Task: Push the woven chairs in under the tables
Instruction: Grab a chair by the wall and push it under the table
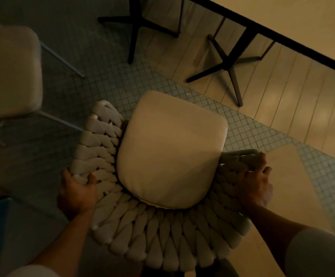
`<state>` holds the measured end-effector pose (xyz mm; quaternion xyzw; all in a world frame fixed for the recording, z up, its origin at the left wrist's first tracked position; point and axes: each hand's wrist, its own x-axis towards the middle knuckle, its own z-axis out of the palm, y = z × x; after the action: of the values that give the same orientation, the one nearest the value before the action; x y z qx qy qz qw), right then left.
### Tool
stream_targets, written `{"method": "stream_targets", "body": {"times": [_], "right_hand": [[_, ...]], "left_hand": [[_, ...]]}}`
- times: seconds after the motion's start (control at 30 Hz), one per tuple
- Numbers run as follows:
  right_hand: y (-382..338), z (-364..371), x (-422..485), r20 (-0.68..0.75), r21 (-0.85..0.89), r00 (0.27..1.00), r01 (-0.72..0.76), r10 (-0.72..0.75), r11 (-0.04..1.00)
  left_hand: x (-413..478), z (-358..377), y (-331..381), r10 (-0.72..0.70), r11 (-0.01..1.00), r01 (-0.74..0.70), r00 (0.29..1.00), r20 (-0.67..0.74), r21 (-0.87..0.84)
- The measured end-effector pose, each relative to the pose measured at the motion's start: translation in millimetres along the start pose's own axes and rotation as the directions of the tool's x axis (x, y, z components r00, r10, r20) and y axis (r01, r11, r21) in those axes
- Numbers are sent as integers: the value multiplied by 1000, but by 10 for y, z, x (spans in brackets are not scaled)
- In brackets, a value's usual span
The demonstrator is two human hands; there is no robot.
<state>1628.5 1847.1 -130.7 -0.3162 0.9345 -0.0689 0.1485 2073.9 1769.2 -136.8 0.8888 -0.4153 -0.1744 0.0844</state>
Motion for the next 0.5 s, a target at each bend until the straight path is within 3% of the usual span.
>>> {"method": "stream_targets", "body": {"times": [0.33, 0.5], "right_hand": [[-26, -7, -30, -4, 19, 1000, -10, 10, 1000], [-54, -16, -74, 1, 19, 1000, -30, 30, 999]], "left_hand": [[36, 27, -25, -5, 1000, 5, 1000, -18, -24], [53, 46, -104, -1, 999, 2, 999, 37, -32]]}}
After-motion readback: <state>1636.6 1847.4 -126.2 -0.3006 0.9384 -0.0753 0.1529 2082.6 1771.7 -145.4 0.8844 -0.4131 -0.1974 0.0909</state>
